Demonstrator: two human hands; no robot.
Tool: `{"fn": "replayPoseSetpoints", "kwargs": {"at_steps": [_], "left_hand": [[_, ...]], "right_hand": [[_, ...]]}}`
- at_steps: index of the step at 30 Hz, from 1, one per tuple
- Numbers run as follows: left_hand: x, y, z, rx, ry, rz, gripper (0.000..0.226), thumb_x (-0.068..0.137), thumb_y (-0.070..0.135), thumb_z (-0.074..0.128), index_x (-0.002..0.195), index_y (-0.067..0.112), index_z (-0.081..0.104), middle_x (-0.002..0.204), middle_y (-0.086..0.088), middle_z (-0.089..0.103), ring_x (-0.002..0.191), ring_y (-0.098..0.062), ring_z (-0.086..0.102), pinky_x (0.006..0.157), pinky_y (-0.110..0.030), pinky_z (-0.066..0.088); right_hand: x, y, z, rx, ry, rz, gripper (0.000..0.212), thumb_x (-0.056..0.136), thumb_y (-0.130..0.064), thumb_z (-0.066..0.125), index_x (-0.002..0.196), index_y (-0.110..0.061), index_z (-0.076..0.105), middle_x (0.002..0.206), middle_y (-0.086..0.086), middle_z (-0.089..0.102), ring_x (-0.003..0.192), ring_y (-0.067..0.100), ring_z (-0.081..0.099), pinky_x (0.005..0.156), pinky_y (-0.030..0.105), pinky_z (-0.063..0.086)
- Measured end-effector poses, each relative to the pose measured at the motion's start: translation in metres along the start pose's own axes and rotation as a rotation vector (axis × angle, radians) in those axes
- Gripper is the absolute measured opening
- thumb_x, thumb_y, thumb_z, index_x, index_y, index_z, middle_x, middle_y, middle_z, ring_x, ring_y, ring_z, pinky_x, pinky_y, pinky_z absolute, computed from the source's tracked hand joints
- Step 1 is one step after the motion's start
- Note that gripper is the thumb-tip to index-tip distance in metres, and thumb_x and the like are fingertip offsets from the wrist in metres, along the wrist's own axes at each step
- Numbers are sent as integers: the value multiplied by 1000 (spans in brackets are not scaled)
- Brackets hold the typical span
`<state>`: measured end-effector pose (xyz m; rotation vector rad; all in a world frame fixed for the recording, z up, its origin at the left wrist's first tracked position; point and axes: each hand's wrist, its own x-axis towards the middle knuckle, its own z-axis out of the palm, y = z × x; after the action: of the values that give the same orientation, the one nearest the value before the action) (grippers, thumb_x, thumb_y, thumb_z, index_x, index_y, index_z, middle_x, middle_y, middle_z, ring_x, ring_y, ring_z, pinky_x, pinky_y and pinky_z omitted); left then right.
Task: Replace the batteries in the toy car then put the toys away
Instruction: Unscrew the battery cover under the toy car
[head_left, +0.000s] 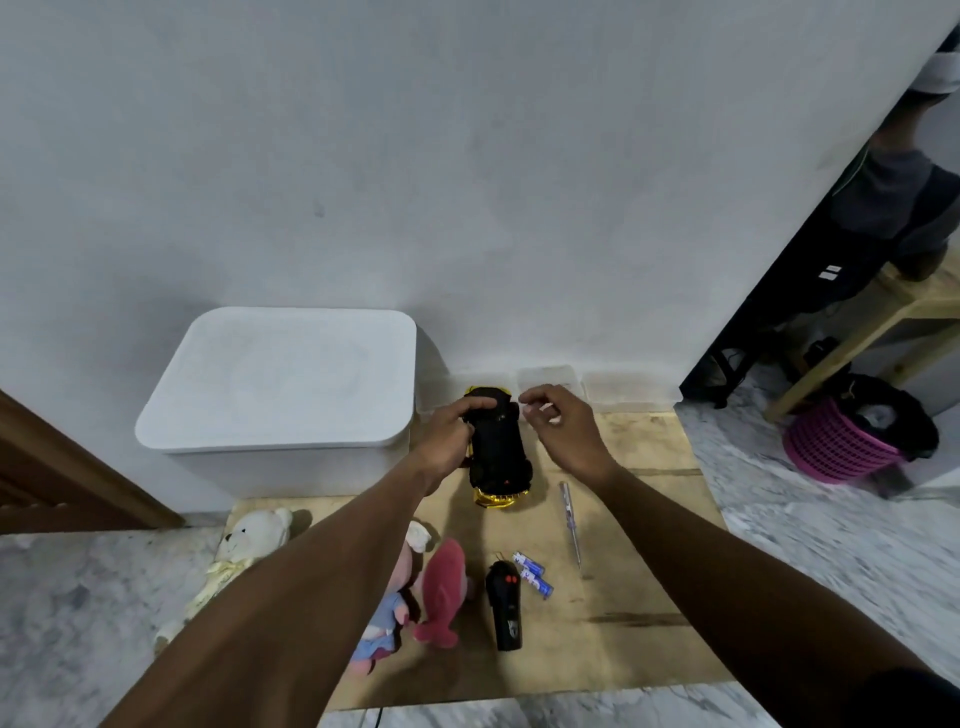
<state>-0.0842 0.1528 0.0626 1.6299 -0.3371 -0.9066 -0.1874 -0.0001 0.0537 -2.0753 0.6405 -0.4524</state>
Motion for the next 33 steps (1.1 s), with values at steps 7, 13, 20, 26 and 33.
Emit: {"fn": "replayPoseSetpoints", "kwargs": {"at_steps": [7, 13, 20, 26, 33], "left_hand": [[-1, -1, 2, -9, -2, -22, 55, 93, -8, 25, 123, 16, 64, 129, -14, 55, 113, -33, 56, 73, -39, 55], [-5, 2, 3, 42, -35, 2, 54, 93, -9, 22, 124, 5, 62, 116, -11, 56, 93, -20, 55, 70, -31, 51], [-4, 5, -2, 60, -18, 14, 53, 93, -10, 22, 121, 3, 65, 113, -11, 60, 89, -17, 58, 60, -23, 49], [1, -1, -10, 82, -26, 38, 51, 93, -7, 25, 116, 9, 68, 113, -9, 63, 95, -20, 59, 70, -30, 52], [-2, 9, -9, 65, -59, 36, 53, 92, -7, 23, 108, 14, 69, 108, -8, 63, 88, -18, 60, 70, -30, 51]], "right_hand": [[-23, 75, -8, -430, -250, 420, 31, 83, -12, 71, 114, -10, 66, 115, 10, 68, 105, 28, 65, 87, 36, 53], [-47, 96, 17, -462, -271, 538, 44, 80, -14, 76, 118, -10, 54, 113, 15, 63, 94, 29, 61, 74, 31, 49], [-42, 104, 21, -481, -247, 561, 54, 83, -8, 71, 131, -9, 46, 118, 18, 62, 102, 32, 61, 77, 30, 47], [-35, 102, 14, -321, -230, 585, 69, 83, -4, 70, 146, -11, 42, 129, 20, 58, 111, 35, 61, 78, 32, 51], [6, 29, -26, 148, 49, 358, 60, 84, 3, 66, 134, -28, 54, 92, 14, 66, 62, 23, 68, 50, 34, 57]]}}
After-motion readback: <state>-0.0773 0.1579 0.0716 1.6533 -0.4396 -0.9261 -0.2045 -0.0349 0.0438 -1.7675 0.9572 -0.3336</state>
